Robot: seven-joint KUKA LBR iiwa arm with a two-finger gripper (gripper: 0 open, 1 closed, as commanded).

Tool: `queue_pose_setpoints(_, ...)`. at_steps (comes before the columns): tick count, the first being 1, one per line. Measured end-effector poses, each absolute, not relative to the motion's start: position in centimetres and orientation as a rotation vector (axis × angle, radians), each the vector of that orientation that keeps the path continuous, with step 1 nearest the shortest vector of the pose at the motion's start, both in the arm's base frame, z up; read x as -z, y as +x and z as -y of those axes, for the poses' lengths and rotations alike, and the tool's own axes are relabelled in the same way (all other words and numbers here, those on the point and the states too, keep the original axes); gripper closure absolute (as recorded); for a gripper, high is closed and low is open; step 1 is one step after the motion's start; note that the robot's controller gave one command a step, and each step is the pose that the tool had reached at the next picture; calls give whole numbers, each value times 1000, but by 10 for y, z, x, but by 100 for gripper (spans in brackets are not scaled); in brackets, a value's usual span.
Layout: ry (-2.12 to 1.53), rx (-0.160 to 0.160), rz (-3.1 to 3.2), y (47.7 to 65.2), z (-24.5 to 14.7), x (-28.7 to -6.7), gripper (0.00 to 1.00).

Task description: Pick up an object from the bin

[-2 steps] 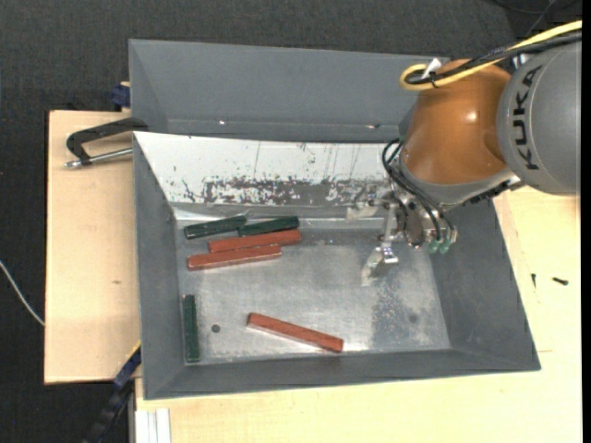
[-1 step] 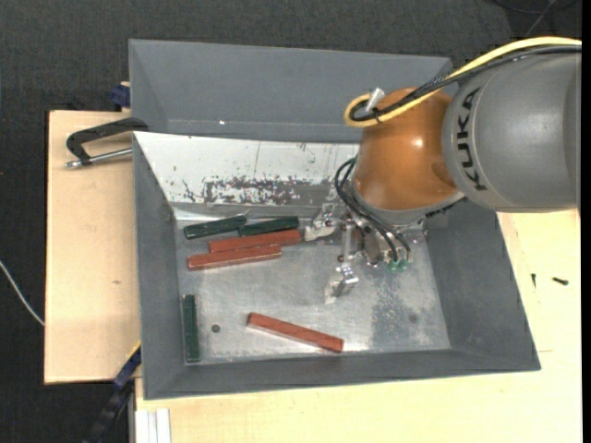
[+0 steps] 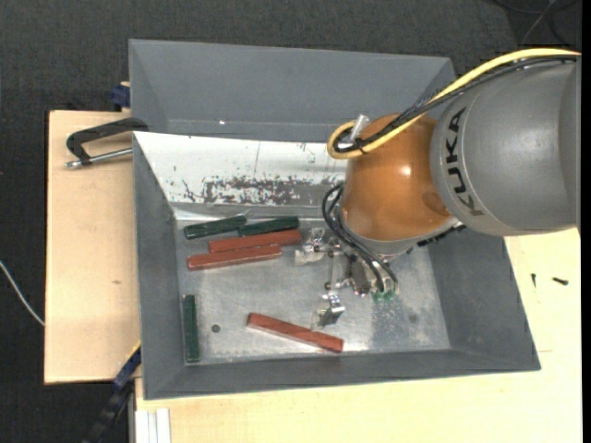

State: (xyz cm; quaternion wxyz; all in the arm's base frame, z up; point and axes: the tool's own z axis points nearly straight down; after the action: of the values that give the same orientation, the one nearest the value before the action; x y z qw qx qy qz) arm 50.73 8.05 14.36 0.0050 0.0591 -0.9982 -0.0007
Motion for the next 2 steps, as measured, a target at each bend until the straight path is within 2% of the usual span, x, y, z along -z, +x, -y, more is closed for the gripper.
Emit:
queue_pose_setpoints(1, 332, 2, 3123, 507, -84, -96, 100)
queue_pose_setpoints(2, 332, 2, 3123, 507, -84, -96, 0)
